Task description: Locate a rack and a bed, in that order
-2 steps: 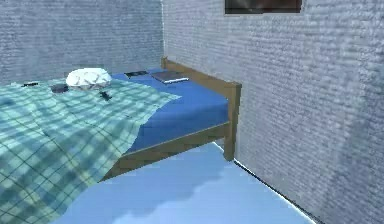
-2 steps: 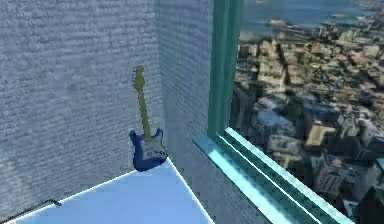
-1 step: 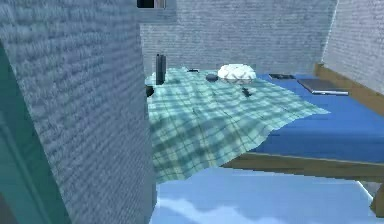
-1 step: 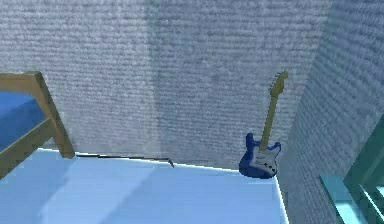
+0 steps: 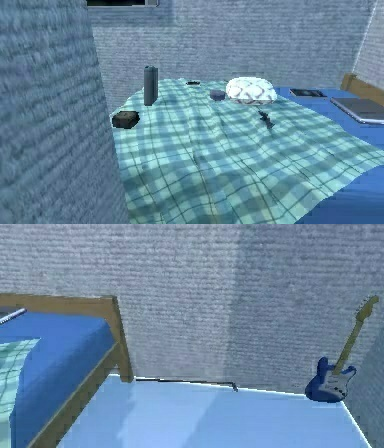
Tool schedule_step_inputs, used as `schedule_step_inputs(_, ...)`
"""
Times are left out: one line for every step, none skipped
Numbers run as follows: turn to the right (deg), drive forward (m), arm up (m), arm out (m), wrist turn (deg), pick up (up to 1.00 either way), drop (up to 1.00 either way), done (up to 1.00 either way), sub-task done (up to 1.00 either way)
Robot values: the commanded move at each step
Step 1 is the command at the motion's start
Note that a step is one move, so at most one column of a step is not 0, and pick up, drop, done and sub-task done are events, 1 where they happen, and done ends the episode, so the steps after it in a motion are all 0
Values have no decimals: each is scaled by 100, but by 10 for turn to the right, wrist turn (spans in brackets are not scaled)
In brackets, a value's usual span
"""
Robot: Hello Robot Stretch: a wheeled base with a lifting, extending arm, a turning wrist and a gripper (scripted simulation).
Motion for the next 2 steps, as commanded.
schedule_step_inputs(180,0,0,0,0,0,0,0,0)
schedule_step_inputs(0,0,0,0,0,0,0,100,0)
